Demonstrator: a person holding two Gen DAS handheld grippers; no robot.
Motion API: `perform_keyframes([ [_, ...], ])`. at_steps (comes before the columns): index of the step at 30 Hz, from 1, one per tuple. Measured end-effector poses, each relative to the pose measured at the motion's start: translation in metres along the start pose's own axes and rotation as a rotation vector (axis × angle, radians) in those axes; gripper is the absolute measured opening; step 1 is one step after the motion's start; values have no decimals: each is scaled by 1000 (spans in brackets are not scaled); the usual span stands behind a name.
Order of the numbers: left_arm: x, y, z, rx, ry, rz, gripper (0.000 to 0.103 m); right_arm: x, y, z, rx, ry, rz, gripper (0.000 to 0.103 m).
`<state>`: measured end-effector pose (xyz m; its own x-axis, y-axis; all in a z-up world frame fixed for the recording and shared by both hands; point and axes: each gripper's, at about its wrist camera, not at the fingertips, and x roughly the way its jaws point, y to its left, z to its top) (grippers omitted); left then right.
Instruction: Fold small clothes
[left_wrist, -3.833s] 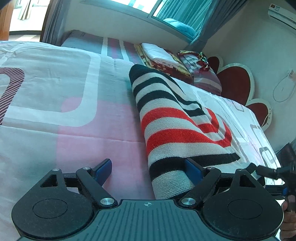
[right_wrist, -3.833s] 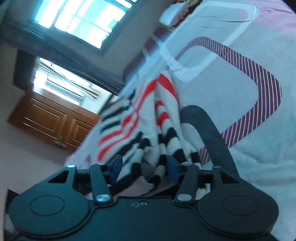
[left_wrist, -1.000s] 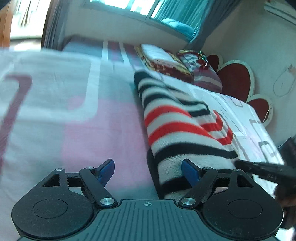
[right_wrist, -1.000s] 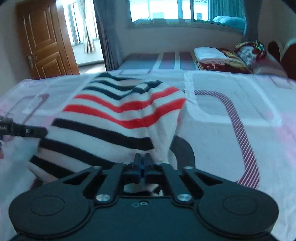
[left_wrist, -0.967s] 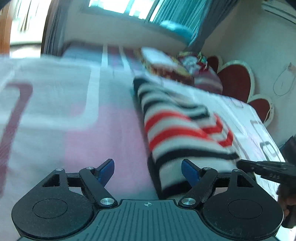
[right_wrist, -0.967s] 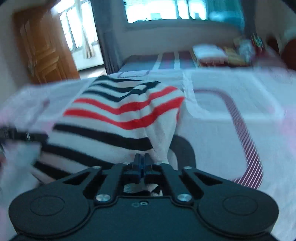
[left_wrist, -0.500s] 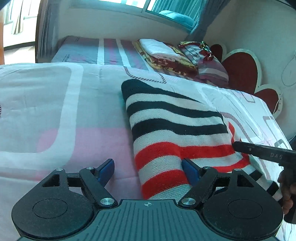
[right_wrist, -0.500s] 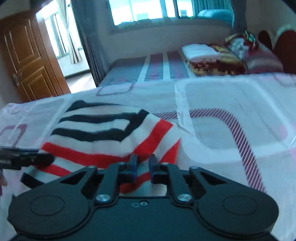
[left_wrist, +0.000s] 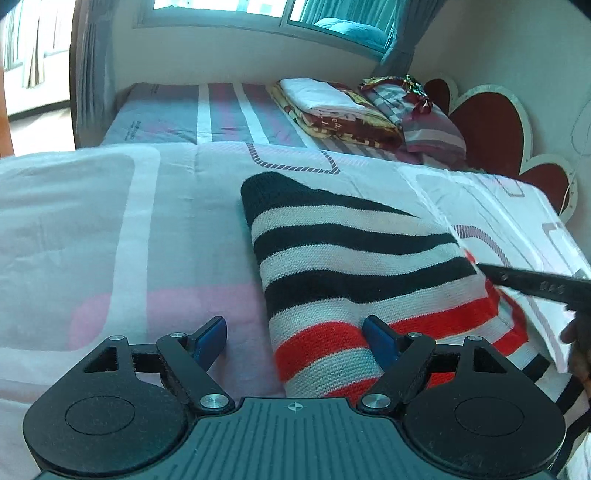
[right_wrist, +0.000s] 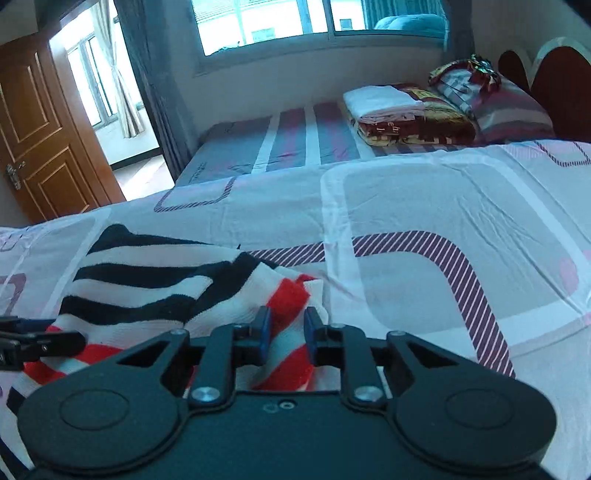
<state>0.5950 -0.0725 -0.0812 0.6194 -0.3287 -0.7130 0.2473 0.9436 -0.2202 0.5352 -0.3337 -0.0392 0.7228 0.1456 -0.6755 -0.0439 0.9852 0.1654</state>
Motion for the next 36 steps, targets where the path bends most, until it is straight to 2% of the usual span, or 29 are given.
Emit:
perform_keyframes([
  [1,-2,-2,0,9,-1,8,81,0,1,3,5,-12,-4,26],
  [3,-7,-5,1,17,-3,20,81,-3,1,4,15,-38,0,46],
  [4,-10,-7,1,22,-7,25,81,-10,1,3,14,-50,10,48],
  [6,-18,-9,0,25,-12,21,81,-21,1,2,5,-63,32,45],
  [10,-43,-9,-10,26,-32,-24,82,-45,3,-2,-7,-70,84,48],
  [12,-53,-4,-21,23,-28,-36,83,-54,-1,-5,8,-51,112,63],
  [14,-59,4,-32,-1,-3,-95,83,-61,-9,-10,35,-19,157,64],
  [15,-60,7,-35,-11,3,-109,83,-63,-11,-14,46,6,171,58],
  [17,-63,13,-41,-21,16,-135,83,-66,-13,-22,55,50,205,56],
  [20,-62,17,-44,-17,40,-150,82,-51,-18,-39,17,140,119,54],
  [22,-67,21,-42,-28,36,-172,79,-55,-33,-41,116,125,165,52],
  [23,-69,26,-42,-52,37,-210,77,-61,-39,-40,163,101,183,51],
  [25,-64,35,-42,-107,55,-281,77,-66,-51,-41,250,81,263,53],
  [27,-55,43,-43,-165,86,-356,77,-64,-60,-41,303,98,314,70],
  [30,-41,53,-46,-236,135,-421,77,-54,-68,-42,333,158,410,70],
  [33,-26,59,-51,-314,173,-500,78,-36,-74,-44,327,221,404,66],
  [36,-17,58,-53,-338,179,-538,78,-24,-80,-49,361,250,466,66],
])
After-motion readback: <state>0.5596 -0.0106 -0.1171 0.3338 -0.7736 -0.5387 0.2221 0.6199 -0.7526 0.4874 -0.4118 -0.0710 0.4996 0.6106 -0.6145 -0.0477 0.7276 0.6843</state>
